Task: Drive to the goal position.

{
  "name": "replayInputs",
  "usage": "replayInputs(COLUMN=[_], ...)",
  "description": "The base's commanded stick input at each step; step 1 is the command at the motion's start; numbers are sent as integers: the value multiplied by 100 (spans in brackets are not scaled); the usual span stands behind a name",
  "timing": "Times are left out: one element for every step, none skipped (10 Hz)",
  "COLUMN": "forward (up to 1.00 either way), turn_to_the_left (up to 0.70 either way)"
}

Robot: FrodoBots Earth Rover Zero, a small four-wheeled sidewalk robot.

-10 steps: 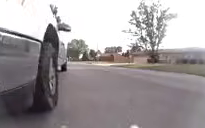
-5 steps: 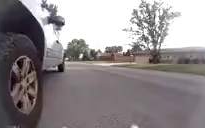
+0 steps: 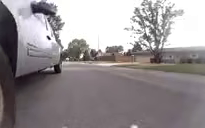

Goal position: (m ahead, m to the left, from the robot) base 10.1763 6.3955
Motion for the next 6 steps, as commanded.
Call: replayInputs(forward=[98, 98, 98, 98, 98, 98], turn_to_the_left=[39, 39, 21, 0, 0, 1])
